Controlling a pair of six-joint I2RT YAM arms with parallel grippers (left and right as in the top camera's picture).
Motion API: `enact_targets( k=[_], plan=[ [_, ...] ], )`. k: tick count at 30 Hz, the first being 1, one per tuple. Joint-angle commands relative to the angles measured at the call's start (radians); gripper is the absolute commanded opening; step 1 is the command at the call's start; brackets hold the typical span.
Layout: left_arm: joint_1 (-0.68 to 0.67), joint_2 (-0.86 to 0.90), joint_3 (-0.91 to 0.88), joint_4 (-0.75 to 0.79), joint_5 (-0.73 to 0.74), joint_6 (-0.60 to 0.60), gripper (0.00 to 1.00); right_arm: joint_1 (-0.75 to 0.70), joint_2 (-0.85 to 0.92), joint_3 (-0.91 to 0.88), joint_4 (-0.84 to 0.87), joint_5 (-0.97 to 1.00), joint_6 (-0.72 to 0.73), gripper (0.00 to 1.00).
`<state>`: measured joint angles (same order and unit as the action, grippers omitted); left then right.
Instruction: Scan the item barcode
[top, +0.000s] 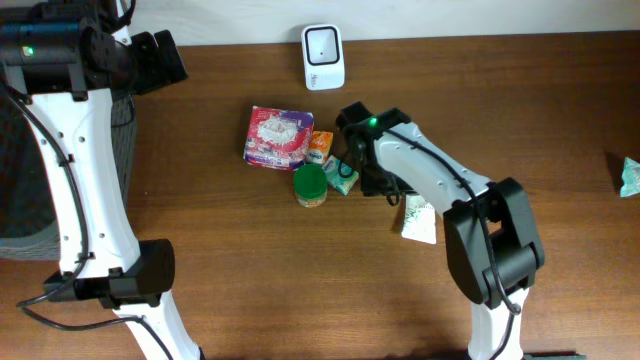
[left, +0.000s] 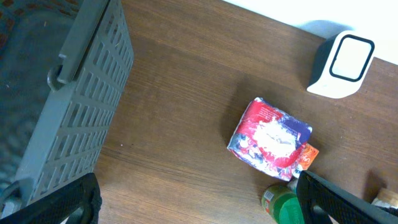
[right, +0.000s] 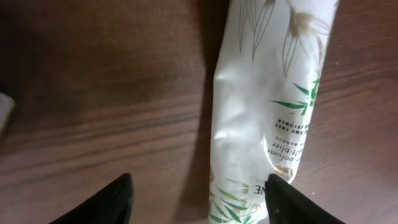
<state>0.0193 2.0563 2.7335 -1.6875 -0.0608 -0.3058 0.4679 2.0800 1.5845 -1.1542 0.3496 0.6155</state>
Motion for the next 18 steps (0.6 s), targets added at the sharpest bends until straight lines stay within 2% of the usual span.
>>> enact_targets(
  k=[1,2,6,8,12,14,17,18],
  plan=[
    [0.003,-0.019,0.01,0.0,-0.008,0.008,0.99,0.002,-0.007,-0.047,0.034,0.113,0.051,0.73],
    [0.003,-0.019,0.01,0.0,-0.007,0.008,0.99,0.002,-0.005,-0.069,0.053,0.135,0.051,0.78],
    [0.003,-0.019,0.01,0.0,-0.007,0.008,0.99,0.0,0.0,-0.108,0.064,0.225,0.051,0.8],
    [0.003,-0.019,0.01,0.0,-0.008,0.008,0.99,0.0,0.008,-0.139,0.098,0.239,0.051,0.88],
    [0.003,-0.019,0.01,0.0,-0.008,0.008,0.99,0.0,0.008,-0.19,0.161,0.24,0.046,0.89],
    [0.003,-0.019,0.01,0.0,-0.007,0.008,0.99,0.0,0.008,-0.201,0.167,0.27,0.043,0.75],
    [0.003,-0.019,0.01,0.0,-0.007,0.008,0.99,-0.019,0.008,-0.206,0.179,0.291,0.033,0.73],
    [0.003,-0.019,0.01,0.0,-0.008,0.008,0.99,-0.031,0.009,-0.208,0.18,0.291,0.027,0.68]
  ],
)
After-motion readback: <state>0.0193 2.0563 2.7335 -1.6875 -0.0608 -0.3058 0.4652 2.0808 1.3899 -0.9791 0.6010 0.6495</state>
